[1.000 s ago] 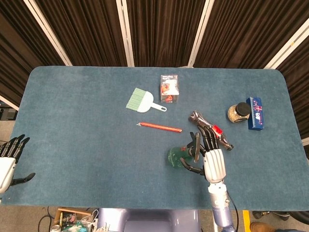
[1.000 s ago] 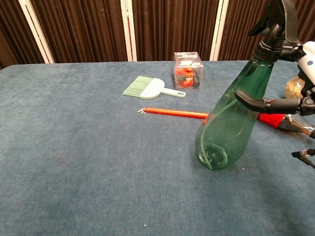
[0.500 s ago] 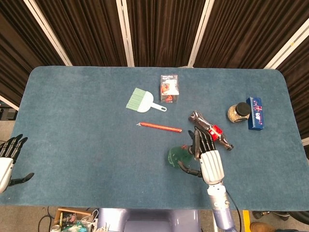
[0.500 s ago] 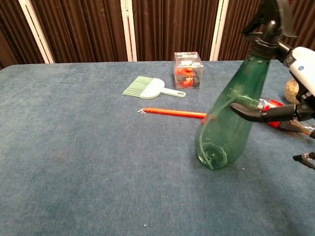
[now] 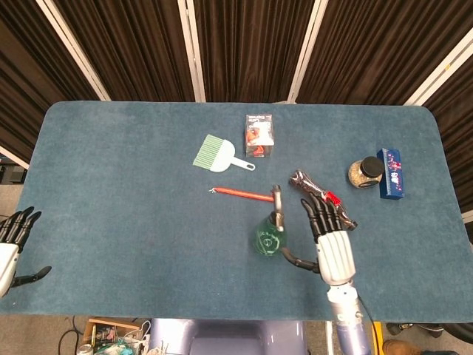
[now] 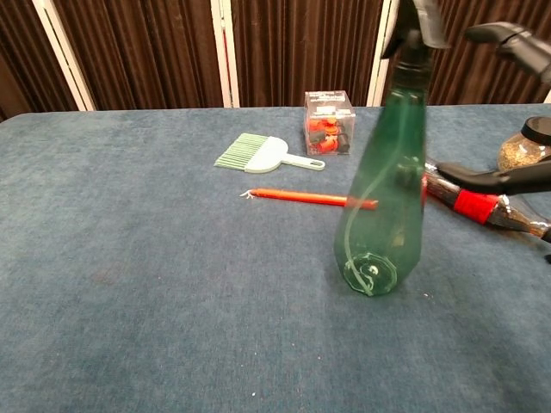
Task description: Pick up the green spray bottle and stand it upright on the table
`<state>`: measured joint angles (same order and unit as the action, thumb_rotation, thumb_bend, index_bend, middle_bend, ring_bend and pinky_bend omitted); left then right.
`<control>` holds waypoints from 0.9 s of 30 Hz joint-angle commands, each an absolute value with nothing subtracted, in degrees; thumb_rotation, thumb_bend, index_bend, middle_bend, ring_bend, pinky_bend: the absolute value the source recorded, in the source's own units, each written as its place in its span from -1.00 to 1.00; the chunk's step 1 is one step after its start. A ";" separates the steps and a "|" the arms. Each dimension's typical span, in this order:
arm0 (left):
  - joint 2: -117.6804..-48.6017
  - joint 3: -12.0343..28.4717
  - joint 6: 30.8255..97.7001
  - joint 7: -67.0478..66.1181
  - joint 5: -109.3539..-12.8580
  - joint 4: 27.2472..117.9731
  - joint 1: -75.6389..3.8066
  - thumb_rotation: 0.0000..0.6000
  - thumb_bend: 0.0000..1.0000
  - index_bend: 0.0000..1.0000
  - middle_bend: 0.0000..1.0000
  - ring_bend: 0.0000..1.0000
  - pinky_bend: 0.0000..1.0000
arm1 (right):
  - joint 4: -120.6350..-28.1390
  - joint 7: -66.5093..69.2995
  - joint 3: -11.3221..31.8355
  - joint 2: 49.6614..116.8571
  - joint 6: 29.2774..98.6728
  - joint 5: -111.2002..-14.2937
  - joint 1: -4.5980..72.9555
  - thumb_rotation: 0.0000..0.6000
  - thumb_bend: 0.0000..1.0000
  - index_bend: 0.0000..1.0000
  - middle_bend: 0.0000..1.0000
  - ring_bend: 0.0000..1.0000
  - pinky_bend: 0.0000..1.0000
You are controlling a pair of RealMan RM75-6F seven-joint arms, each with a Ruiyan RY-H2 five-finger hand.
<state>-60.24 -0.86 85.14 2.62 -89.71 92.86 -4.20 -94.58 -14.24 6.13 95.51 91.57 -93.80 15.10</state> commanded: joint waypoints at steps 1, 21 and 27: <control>-60.29 -0.93 85.45 2.37 -89.88 92.95 -4.03 1.00 -0.91 -1.00 -1.00 -0.99 -0.81 | -95.75 -15.01 5.62 92.61 91.78 -93.28 13.85 1.00 -0.54 -1.00 -1.00 -1.00 -1.00; -62.29 -1.48 86.44 -4.17 -91.56 93.80 -3.53 1.00 -0.91 -1.00 -1.00 -0.99 -0.81 | -89.31 -11.99 4.63 71.49 97.07 -80.43 0.75 1.00 -0.54 -1.00 -1.00 -1.00 -1.00; -63.06 -1.55 86.67 -6.83 -91.51 94.52 -3.22 1.00 -0.91 -1.00 -1.00 -0.99 -0.81 | -90.57 -6.32 3.94 67.67 96.60 -82.57 -0.26 1.00 -0.54 -1.00 -1.00 -1.00 -1.00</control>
<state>-62.90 -1.53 86.64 -6.52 -91.49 94.38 -3.27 -90.59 -7.40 4.09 68.68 96.38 -82.02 0.47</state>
